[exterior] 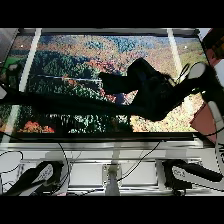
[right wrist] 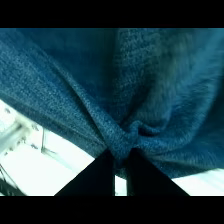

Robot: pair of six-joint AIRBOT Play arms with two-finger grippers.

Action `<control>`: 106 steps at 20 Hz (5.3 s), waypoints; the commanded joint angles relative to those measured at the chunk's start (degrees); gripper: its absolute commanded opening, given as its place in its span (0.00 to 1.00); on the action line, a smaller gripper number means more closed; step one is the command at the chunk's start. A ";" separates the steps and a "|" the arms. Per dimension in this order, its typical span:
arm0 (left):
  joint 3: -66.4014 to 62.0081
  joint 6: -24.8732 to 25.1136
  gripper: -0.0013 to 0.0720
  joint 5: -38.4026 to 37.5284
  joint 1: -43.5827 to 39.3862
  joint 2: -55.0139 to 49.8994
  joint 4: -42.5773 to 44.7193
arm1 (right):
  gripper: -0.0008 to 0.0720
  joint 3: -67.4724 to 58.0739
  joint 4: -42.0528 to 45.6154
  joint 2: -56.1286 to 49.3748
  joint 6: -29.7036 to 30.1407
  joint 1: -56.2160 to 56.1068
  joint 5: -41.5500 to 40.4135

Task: Fold the clothes and pants, and hang the long-sleeved shirts on hangers.

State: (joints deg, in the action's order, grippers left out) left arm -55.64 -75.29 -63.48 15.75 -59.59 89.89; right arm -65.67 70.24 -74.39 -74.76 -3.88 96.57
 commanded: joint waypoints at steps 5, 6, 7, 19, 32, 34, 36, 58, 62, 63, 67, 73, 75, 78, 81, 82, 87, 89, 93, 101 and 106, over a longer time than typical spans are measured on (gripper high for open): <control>2.27 -4.02 0.07 8.63 0.33 -2.10 10.05 | 0.12 14.16 0.07 1.60 -9.51 -16.00 -17.94; 2.27 -4.04 0.07 9.51 0.35 -2.10 11.32 | 0.27 14.12 0.11 1.97 -10.21 -16.83 -19.78; 2.27 -5.01 0.07 10.51 0.57 -2.10 13.44 | 0.41 14.08 0.04 2.71 -10.40 -16.94 -22.21; 3.10 -13.03 0.07 15.91 12.15 -5.49 18.67 | 0.09 2.95 17.49 14.08 -12.48 11.65 -27.54; 4.00 -13.03 0.07 15.89 12.07 -9.57 14.36 | 0.80 15.26 -16.50 -2.29 2.43 35.28 -24.76; 4.00 -13.03 0.07 15.91 12.09 -9.57 14.38 | 0.80 15.26 -21.46 -7.02 3.26 35.28 -27.63; 4.00 -13.03 0.07 15.91 12.09 -9.57 14.36 | 0.80 15.26 -26.03 -11.19 4.13 35.28 -31.21; -13.44 -13.07 0.07 47.50 6.45 -8.63 4.52 | 0.08 -18.47 -38.21 2.29 7.69 35.26 -44.54; -17.92 -13.05 0.07 43.82 5.42 -8.28 4.09 | 0.08 -24.13 -25.83 2.21 7.50 31.95 -42.45; -16.96 -13.00 0.07 40.89 5.44 -8.35 4.13 | 0.08 -22.95 -19.08 2.23 7.48 30.18 -38.71; -2.16 -13.03 0.07 37.94 5.62 -8.28 4.11 | 0.08 -6.45 -8.61 3.91 5.81 26.25 -31.85; 13.22 -13.03 0.07 35.60 5.31 -8.28 4.13 | 0.08 15.80 -6.32 14.64 4.81 26.03 -35.93; 13.16 -13.05 0.07 33.42 5.31 -7.87 4.11 | 0.08 16.79 -4.74 16.04 4.76 26.03 -35.43; 13.09 -13.05 0.75 25.64 5.60 -6.05 4.59 | 0.08 16.63 -4.66 16.52 4.68 26.03 -35.52; 13.00 -13.14 0.79 21.70 8.79 -3.10 4.52 | 0.08 16.63 -2.86 16.52 4.39 26.03 -31.30; 12.98 -13.88 0.78 21.64 10.21 -1.77 4.52 | 0.08 16.63 -1.57 16.52 3.34 26.03 -29.09; 9.55 -17.77 0.79 21.53 15.98 2.97 -3.30 | 0.08 16.63 -0.35 16.52 3.23 26.03 -26.99; 6.67 -17.70 0.79 21.66 16.31 1.79 -11.52 | 0.08 16.63 -0.37 16.52 3.23 26.03 -26.99; -5.40 -17.35 0.79 13.18 15.19 -10.40 -16.90 | 0.08 16.63 -0.31 16.52 3.23 26.03 -27.10; -31.52 -19.26 0.79 -5.60 10.43 -36.39 -12.39 | 0.08 16.63 -0.31 16.52 3.23 26.03 -27.06; -32.98 -31.30 0.79 -6.51 8.96 -40.65 -4.59 | 0.08 16.63 -0.33 16.50 3.23 26.03 -26.97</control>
State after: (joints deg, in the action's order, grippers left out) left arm -86.89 -100.97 -67.92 25.45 -97.23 81.47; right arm -49.06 69.95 -57.89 -71.55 22.22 69.58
